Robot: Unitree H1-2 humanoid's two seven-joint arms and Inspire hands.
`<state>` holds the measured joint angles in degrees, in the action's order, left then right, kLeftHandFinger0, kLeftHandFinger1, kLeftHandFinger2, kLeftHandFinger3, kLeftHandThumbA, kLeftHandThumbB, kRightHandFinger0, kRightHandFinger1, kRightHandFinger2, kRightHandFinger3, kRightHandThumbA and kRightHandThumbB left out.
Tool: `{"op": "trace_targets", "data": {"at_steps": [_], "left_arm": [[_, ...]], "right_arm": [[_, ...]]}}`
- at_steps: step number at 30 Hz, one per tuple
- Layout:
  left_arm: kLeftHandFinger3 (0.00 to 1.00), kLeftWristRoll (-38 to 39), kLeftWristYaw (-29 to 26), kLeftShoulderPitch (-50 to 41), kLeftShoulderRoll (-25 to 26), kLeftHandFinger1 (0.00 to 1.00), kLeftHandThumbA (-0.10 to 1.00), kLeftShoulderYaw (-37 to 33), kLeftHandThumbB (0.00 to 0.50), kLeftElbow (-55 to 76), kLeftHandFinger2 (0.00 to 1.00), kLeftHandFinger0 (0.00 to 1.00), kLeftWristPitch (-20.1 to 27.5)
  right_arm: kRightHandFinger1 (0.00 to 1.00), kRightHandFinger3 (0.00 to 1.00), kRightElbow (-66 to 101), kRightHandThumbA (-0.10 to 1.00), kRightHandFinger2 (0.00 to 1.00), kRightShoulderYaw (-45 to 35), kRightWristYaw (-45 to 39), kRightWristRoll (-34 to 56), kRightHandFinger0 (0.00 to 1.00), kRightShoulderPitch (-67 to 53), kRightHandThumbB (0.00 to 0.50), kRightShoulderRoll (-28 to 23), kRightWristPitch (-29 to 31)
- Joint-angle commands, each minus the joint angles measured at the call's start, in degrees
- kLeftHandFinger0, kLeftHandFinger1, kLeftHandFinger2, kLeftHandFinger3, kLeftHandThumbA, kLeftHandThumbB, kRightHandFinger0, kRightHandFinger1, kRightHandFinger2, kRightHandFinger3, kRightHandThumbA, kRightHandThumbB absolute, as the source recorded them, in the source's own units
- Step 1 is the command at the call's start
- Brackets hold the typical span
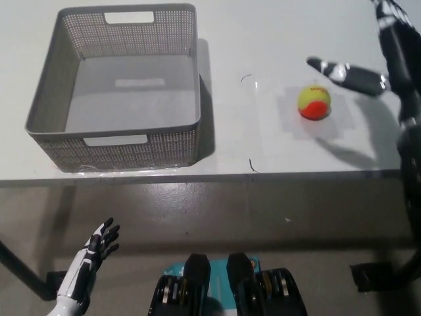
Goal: Use the right hand to pick up a tennis ball and put it into a container on the left side
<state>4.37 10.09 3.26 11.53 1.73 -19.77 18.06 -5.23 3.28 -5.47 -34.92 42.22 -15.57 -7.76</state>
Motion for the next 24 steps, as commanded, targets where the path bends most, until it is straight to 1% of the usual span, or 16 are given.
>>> {"op": "trace_targets", "data": {"at_steps": [1,2,4,5,6,7,9,10,13,16,18,20,24], "left_arm": [[1.0,0.31,0.81,-0.18,1.35,1.0,1.0,0.37,0.239,0.39,1.0,1.0,3.37],[1.0,0.27,0.74,-0.32,1.33,1.0,1.0,0.39,0.24,0.88,1.0,1.0,2.91],[1.0,0.8,1.04,-0.78,1.31,1.0,1.0,0.5,0.246,1.26,1.0,1.0,2.32],[1.0,0.78,1.0,-0.82,1.3,1.0,1.0,0.54,0.246,1.25,1.0,1.0,2.22],[1.0,0.73,0.98,-0.81,1.29,1.0,1.0,0.56,0.247,1.21,1.0,1.0,2.25],[1.0,0.57,0.93,-0.79,1.33,1.0,1.0,0.58,0.251,1.06,1.0,1.0,2.33],[1.0,0.44,0.7,-0.84,1.25,1.0,1.0,0.74,0.252,0.9,1.0,1.0,2.48],[1.0,0.28,0.6,-0.88,1.2,1.0,1.0,0.76,0.243,0.96,1.0,1.0,2.56],[1.0,0.17,0.55,-0.84,1.12,1.0,1.0,0.83,0.236,1.03,1.0,1.0,2.66],[1.0,0.27,0.59,-0.85,1.09,1.0,1.0,0.9,0.233,1.29,1.0,1.0,2.24],[1.0,0.19,0.63,-0.62,1.21,1.0,1.0,0.93,0.236,0.61,1.0,1.0,2.88],[1.0,0.12,0.53,-0.63,1.18,1.0,1.0,0.99,0.228,0.7,1.0,1.0,2.9],[1.0,0.05,0.55,-0.67,1.19,1.0,1.0,0.98,0.24,0.8,1.0,1.0,3.01]], "right_arm": [[1.0,1.0,-9.39,1.0,1.0,3.49,-5.29,-2.51,1.0,10.81,0.495,-1.71,-7.59],[1.0,1.0,-13.63,1.0,1.0,4.29,-4.97,-2.11,1.0,13.0,0.494,-1.87,-6.86],[1.0,1.0,-18.8,1.0,1.0,5.64,-5.07,-2.1,1.0,15.65,0.5,-1.88,-7.19],[1.0,1.0,-20.07,1.0,1.0,6.08,-4.94,-1.87,1.0,16.33,0.476,-1.94,-7.29],[1.0,1.0,-22.91,1.0,1.0,6.88,-4.54,-1.79,1.0,17.75,0.499,-2.02,-6.85],[1.0,1.0,-26.03,1.0,1.0,7.44,-4.44,-1.47,1.0,19.38,0.487,-1.74,-6.83],[1.0,1.0,-30.42,1.0,1.0,8.58,-3.93,-1.18,1.0,21.66,0.483,-1.22,-6.31],[1.0,1.0,-34.65,1.0,1.0,9.6,-3.39,-1.27,1.0,23.57,0.487,-0.83,-5.41],[1.0,1.0,-41.4,1.0,1.0,10.98,-2.68,-0.57,1.0,26.39,0.499,-0.09,-4.45],[1.0,1.0,-47.98,1.0,1.0,11.91,-1.22,0.18,1.0,28.83,0.5,0.87,-3.17],[1.0,1.0,-51.86,1.0,1.0,12.44,-0.48,0.43,1.0,30.02,0.5,1.49,-2.2],[1.0,1.0,-55.61,1.0,1.0,13.13,0.33,0.45,1.0,31.02,0.5,1.85,-0.63],[1.0,1.0,-60.96,1.0,1.0,13.72,0.96,1.1,1.0,32.33,0.5,2.43,0.45]]}}
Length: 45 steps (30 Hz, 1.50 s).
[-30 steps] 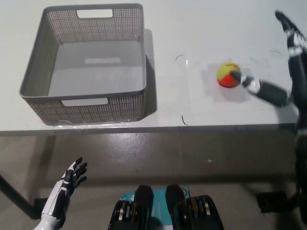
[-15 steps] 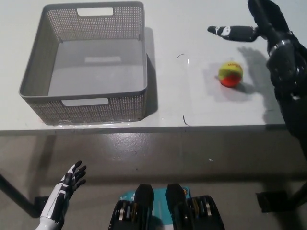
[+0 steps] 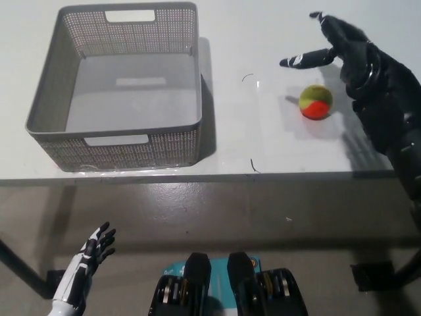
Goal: Use the right hand to pick up a tennis ball and put it into a container on the left side
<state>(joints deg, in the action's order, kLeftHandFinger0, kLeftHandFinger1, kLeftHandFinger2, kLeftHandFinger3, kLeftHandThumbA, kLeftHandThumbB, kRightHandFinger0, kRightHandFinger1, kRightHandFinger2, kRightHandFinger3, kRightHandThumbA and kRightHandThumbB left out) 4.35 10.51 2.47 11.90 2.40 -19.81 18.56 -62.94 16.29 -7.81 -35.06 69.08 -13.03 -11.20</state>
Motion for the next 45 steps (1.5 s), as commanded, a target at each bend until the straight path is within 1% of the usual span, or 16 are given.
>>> {"op": "trace_targets", "data": {"at_steps": [1,9,11,16,17,19,22,24,27,34,37,38,40,43,44,45], "left_arm": [[1.0,0.24,0.12,-0.27,0.7,1.0,1.0,0.38,0.24,0.73,1.0,1.0,2.69],[1.0,0.1,-0.1,-0.55,0.57,1.0,1.0,0.47,0.246,0.82,1.0,1.0,1.94],[1.0,-0.02,-0.1,-0.26,0.61,1.0,1.0,0.48,0.241,-0.1,1.0,1.0,3.0],[1.0,0.57,-0.01,-0.86,0.31,1.0,1.0,0.62,0.242,0.79,1.0,1.0,2.08],[1.0,0.57,-0.05,-0.88,0.32,1.0,1.0,0.65,0.24,0.89,1.0,1.0,1.94],[1.0,0.88,0.21,-0.85,0.38,1.0,1.0,0.7,0.245,0.72,1.0,1.0,2.0],[1.0,0.64,0.09,-0.87,0.41,1.0,1.0,0.72,0.245,0.51,1.0,1.0,2.49],[1.0,0.62,0.32,-0.73,0.55,1.0,1.0,0.6,0.254,0.54,1.0,1.0,2.36],[1.0,0.52,0.36,-0.7,0.66,1.0,1.0,0.58,0.25,0.33,1.0,1.0,2.7],[1.0,0.9,0.53,-0.72,0.53,1.0,1.0,0.6,0.267,0.42,1.0,1.0,2.5],[1.0,0.69,0.48,-0.61,0.72,1.0,1.0,0.6,0.262,0.65,1.0,1.0,2.46],[1.0,0.78,0.44,-0.69,0.69,1.0,1.0,0.65,0.264,0.94,1.0,1.0,2.11],[1.0,0.31,0.1,-0.76,0.72,1.0,1.0,0.65,0.262,1.15,1.0,1.0,1.98],[1.0,0.87,0.31,-0.75,0.6,1.0,1.0,0.75,0.265,1.22,1.0,1.0,1.96],[1.0,0.77,0.38,-0.69,0.7,1.0,1.0,0.69,0.275,1.01,1.0,1.0,2.11],[1.0,0.73,0.3,-0.71,0.66,1.0,1.0,0.71,0.277,1.12,1.0,1.0,2.06]], "right_arm": [[1.0,1.0,-4.82,1.0,1.0,0.76,3.23,1.62,1.0,5.63,0.5,0.29,4.03],[1.0,1.0,-12.08,1.0,1.0,2.06,4.15,2.04,1.0,6.28,0.5,0.87,5.32],[1.0,1.0,-13.16,1.0,1.0,1.99,4.1,2.51,1.0,6.23,0.498,0.92,5.76],[1.0,1.0,-14.54,1.0,1.0,2.14,3.15,2.99,1.0,5.69,0.499,0.89,5.81],[1.0,1.0,-14.73,1.0,1.0,2.26,3.09,3.03,1.0,5.53,0.491,0.75,5.99],[1.0,1.0,-15.13,1.0,1.0,2.83,2.59,2.91,1.0,5.41,0.5,0.59,5.55],[1.0,1.0,-15.42,1.0,1.0,3.38,2.51,2.97,1.0,5.19,0.499,0.53,5.45],[1.0,1.0,-15.43,1.0,1.0,3.12,2.43,3.58,1.0,4.99,0.5,0.34,5.43],[1.0,1.0,-15.67,1.0,1.0,2.91,2.31,4.24,1.0,4.85,0.5,0.41,5.16],[1.0,1.0,-16.03,1.0,1.0,3.59,1.36,4.6,1.0,4.57,0.498,0.5,5.2],[1.0,1.0,-16.28,1.0,1.0,4.32,1.41,4.2,1.0,4.6,0.5,0.5,5.02],[1.0,1.0,-16.33,1.0,1.0,4.37,1.27,4.3,1.0,4.58,0.499,0.52,4.75],[1.0,1.0,-16.5,1.0,1.0,4.12,1.02,4.82,1.0,4.5,0.481,0.52,4.46],[1.0,1.0,-16.85,1.0,1.0,4.36,0.74,4.8,1.0,4.36,0.473,0.43,4.27],[1.0,1.0,-16.94,1.0,1.0,4.38,0.46,4.86,1.0,4.32,0.465,0.43,4.0],[1.0,1.0,-17.0,1.0,1.0,4.36,0.49,4.96,1.0,4.24,0.468,0.42,3.97]]}}
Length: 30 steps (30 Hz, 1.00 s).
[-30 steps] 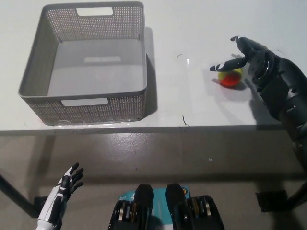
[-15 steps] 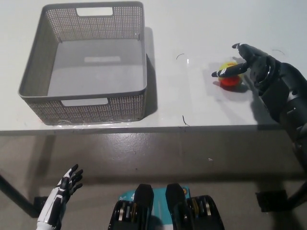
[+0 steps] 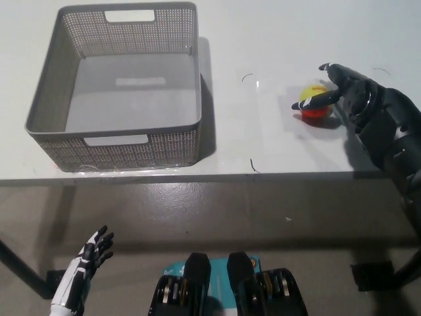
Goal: Use the right hand to pick up a tennis ball and put it into a container on the left side
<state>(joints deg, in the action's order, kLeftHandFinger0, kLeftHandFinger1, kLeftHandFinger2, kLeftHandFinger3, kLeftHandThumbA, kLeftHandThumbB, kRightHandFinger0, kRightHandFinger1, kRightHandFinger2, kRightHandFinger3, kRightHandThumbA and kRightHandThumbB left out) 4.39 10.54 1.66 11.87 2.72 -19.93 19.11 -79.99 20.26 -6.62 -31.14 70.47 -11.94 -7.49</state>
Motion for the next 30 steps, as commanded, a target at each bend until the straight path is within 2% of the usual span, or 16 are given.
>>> {"op": "trace_targets", "data": {"at_steps": [1,6,17,20,24,25,28,29,30], "left_arm": [[1.0,0.78,0.31,0.11,0.65,1.0,1.0,0.4,0.279,1.27,1.0,1.0,1.52],[1.0,0.83,0.25,0.15,0.57,1.0,1.0,0.42,0.293,1.33,1.0,1.0,1.43],[1.0,0.44,0.04,0.08,0.7,1.0,1.0,0.34,0.282,1.62,1.0,1.0,1.2],[1.0,0.45,0.3,0.51,0.9,1.0,1.0,0.27,0.296,0.96,1.0,1.0,1.76],[1.0,0.01,0.0,0.64,0.79,1.0,1.0,0.17,0.308,1.25,1.0,1.0,1.44],[1.0,0.42,0.36,0.69,0.84,1.0,1.0,0.16,0.311,1.09,1.0,1.0,1.57],[1.0,0.37,0.5,0.66,0.98,1.0,1.0,0.08,0.31,1.1,1.0,1.0,1.66],[1.0,0.35,0.41,0.64,0.94,1.0,1.0,0.11,0.313,1.26,1.0,1.0,1.49],[1.0,0.19,0.34,0.59,0.93,1.0,1.0,0.06,0.321,1.24,1.0,1.0,1.45]], "right_arm": [[1.0,1.0,-0.01,1.0,1.0,0.43,-0.73,1.17,1.0,2.74,0.47,-0.7,0.31],[1.0,1.0,-0.45,1.0,1.0,1.57,-1.05,0.86,1.0,2.32,0.499,-0.84,0.42],[1.0,1.0,-1.17,1.0,1.0,1.69,-1.13,1.83,1.0,1.39,0.483,-0.62,0.43],[1.0,1.0,-1.16,1.0,1.0,1.25,-1.01,2.47,1.0,1.37,0.469,-0.63,0.57],[1.0,1.0,-1.27,1.0,1.0,0.83,-0.53,3.04,1.0,1.18,0.477,-0.67,0.79],[1.0,1.0,-1.22,1.0,1.0,0.79,0.19,3.09,1.0,1.1,0.459,-0.6,1.16],[1.0,1.0,-0.99,1.0,1.0,0.7,3.03,3.15,1.0,0.57,0.449,-0.55,2.85],[1.0,1.0,-0.83,0.98,1.0,-0.15,5.43,3.88,1.0,0.13,0.405,-0.53,4.44],[0.63,0.7,-0.57,0.84,0.65,-3.13,9.69,6.56,0.71,-0.88,0.371,-0.35,7.1]]}}
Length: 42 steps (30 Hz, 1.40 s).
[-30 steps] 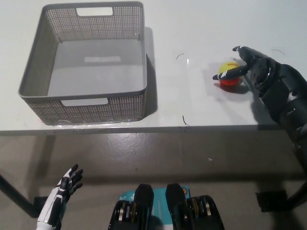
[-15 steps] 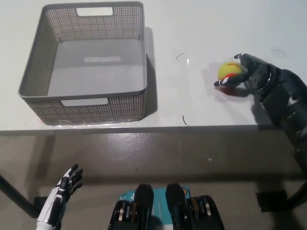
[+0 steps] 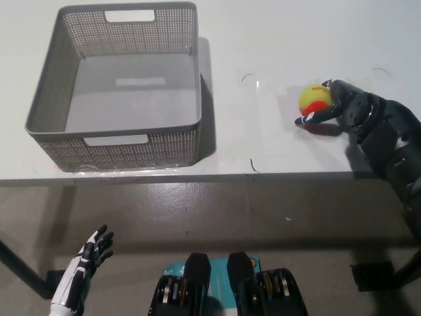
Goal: Use the right hand to pick up a tennis ball and put it into a container on the left side
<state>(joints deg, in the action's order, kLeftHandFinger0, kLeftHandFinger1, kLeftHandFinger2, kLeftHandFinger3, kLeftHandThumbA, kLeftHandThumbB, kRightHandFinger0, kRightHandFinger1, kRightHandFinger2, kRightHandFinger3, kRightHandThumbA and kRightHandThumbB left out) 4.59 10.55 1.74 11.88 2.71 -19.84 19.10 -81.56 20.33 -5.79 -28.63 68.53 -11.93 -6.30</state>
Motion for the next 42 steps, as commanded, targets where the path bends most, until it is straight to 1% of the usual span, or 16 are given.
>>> {"op": "trace_targets", "data": {"at_steps": [1,2,3,4,5,7,9,10,19,22,25,28,31,34,38,42], "left_arm": [[1.0,0.01,0.4,0.51,0.94,1.0,1.0,0.05,0.321,1.12,1.0,1.0,1.54],[1.0,0.09,0.33,0.57,0.87,1.0,1.0,0.11,0.325,0.96,1.0,1.0,1.7],[1.0,-0.04,0.29,0.74,0.82,1.0,1.0,0.02,0.325,1.03,1.0,1.0,1.44],[1.0,-0.03,0.37,0.82,0.84,1.0,1.0,-0.03,0.32,0.94,1.0,1.0,1.47],[1.0,0.0,0.4,0.84,0.85,1.0,1.0,-0.03,0.319,0.87,1.0,1.0,1.54],[1.0,-0.17,0.29,0.81,0.86,1.0,1.0,-0.03,0.308,0.84,1.0,1.0,1.83],[1.0,-0.23,0.24,0.75,1.03,1.0,1.0,0.03,0.309,1.33,1.0,1.0,1.11],[1.0,-0.33,0.05,0.75,0.94,1.0,1.0,0.08,0.321,1.37,1.0,1.0,1.04],[1.0,-0.06,0.46,0.85,1.02,1.0,1.0,-0.03,0.343,1.14,1.0,1.0,0.95],[1.0,-0.25,0.42,1.08,1.08,1.0,1.0,-0.07,0.349,0.37,1.0,1.0,1.51],[1.0,-0.38,0.37,1.58,1.25,1.0,1.0,-0.03,0.349,0.31,1.0,1.0,1.48],[1.0,-0.13,0.45,1.6,1.19,1.0,1.0,0.05,0.341,0.28,1.0,1.0,1.36],[1.0,0.38,0.96,1.57,1.27,1.0,1.0,-0.01,0.338,0.29,1.0,1.0,1.25],[1.0,-0.32,0.54,1.54,1.19,1.0,1.0,-0.11,0.332,-0.01,1.0,1.0,1.76],[1.0,0.22,0.94,1.3,1.21,1.0,1.0,-0.11,0.314,0.54,1.0,1.0,1.15],[1.0,-0.31,0.63,1.42,1.16,1.0,1.0,-0.09,0.303,0.15,1.0,1.0,1.68]], "right_arm": [[0.51,0.6,1.09,0.82,0.55,-4.55,10.74,5.15,0.54,0.7,0.37,-0.2,6.94],[0.25,0.41,1.23,0.74,0.36,-5.57,12.46,5.72,0.2,0.45,0.324,0.02,7.81],[0.11,0.27,1.42,0.66,0.2,-6.84,14.98,6.51,0.05,0.06,0.282,0.13,9.4],[0.12,0.26,1.5,0.43,0.28,-8.36,16.96,7.52,0.0,-0.29,0.243,0.3,11.18],[0.15,0.28,1.47,0.36,0.35,-8.93,17.55,7.8,0.0,-0.38,0.236,0.39,11.78],[0.32,0.47,1.63,0.06,0.59,-11.99,18.23,10.23,0.01,-0.47,0.157,0.78,13.12],[0.39,0.67,1.62,-0.1,0.7,-15.29,18.6,12.48,0.02,-0.63,0.107,1.17,15.39],[0.42,0.72,1.62,-0.1,0.74,-16.01,18.92,12.52,0.03,-0.69,0.098,1.22,16.08],[0.39,0.74,1.44,-0.1,0.79,-19.8,20.28,14.6,0.0,-0.61,0.104,1.41,18.51],[0.35,0.71,1.57,-0.1,0.75,-19.66,21.76,14.67,0.0,-0.44,0.117,1.48,19.69],[0.28,0.59,2.0,-0.1,0.63,-21.2,21.58,16.88,0.0,0.61,0.127,1.81,21.47],[0.19,0.58,2.64,-0.1,0.58,-22.59,20.26,18.68,0.0,2.34,0.117,2.35,21.98],[0.23,0.7,3.29,-0.1,0.66,-23.63,18.81,19.94,0.0,3.71,0.124,2.78,22.66],[0.31,0.68,4.21,-0.1,0.7,-24.73,17.48,21.35,0.0,5.5,0.138,3.75,23.25],[0.17,0.54,6.51,-0.1,0.55,-22.7,19.1,19.46,0.0,7.07,0.128,5.18,23.2],[0.18,0.56,9.22,-0.1,0.55,-22.21,17.89,19.72,0.0,8.46,0.153,6.85,22.66]]}}
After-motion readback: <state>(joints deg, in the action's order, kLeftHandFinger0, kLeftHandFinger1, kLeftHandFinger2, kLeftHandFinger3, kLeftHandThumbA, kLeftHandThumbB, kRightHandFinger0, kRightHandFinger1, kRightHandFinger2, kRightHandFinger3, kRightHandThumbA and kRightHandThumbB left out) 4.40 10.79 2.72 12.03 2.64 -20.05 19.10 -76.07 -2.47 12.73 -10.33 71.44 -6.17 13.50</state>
